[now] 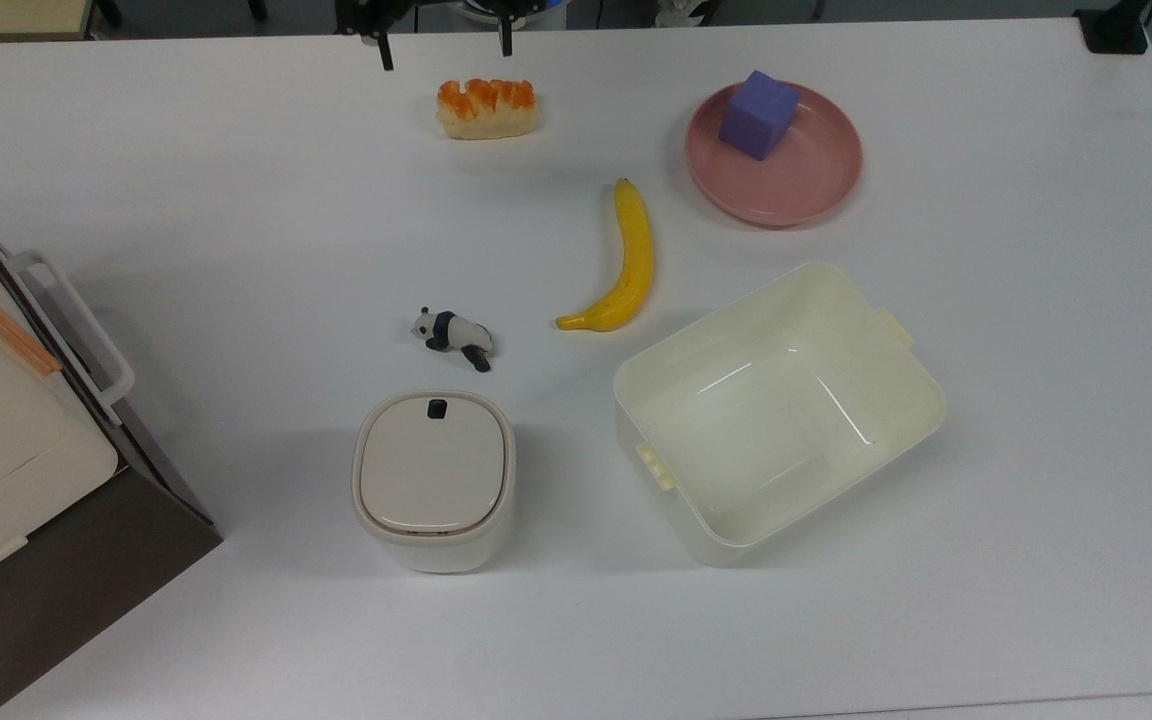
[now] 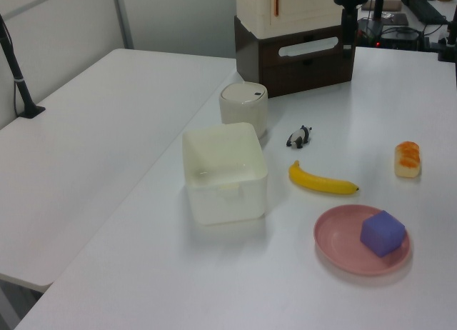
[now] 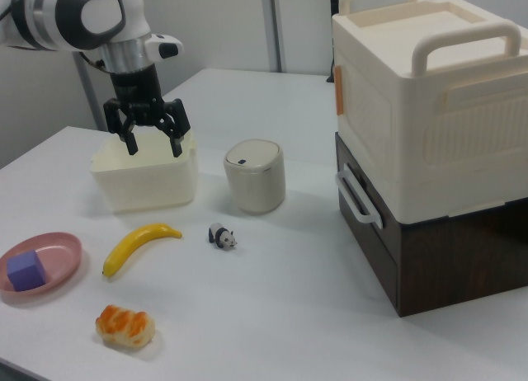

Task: Slide the drawer open
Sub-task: 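Move the gripper toward the white handle of the brown drawer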

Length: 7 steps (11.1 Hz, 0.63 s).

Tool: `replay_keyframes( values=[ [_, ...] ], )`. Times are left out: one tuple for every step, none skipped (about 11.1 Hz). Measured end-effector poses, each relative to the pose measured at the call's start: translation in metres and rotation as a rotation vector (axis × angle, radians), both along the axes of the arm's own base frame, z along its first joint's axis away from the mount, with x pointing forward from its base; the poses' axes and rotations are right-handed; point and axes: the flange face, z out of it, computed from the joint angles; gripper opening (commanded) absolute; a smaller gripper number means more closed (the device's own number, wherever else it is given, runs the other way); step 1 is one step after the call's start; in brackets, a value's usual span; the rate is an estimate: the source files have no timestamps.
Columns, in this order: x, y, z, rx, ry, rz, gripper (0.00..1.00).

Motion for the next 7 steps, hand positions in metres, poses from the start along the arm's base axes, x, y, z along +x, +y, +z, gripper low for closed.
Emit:
replay_keyframes(
  values=[
    [0.002, 0.0, -0.005, 0.001, 0.01, 0.046, 1.0],
    [0.004, 0.0, -0.009, 0.002, 0.018, 0.079, 1.0],
    [0.006, 0.001, -0.013, 0.003, 0.023, 0.112, 1.0],
    [0.011, 0.001, -0.017, 0.004, 0.017, 0.151, 1.0],
    [0.017, 0.001, -0.024, 0.004, 0.011, 0.19, 1.0],
    [0.023, -0.001, -0.031, -0.004, 0.006, 0.222, 1.0],
    [0.031, -0.005, -0.04, -0.028, -0.001, 0.249, 1.0]
  ],
)
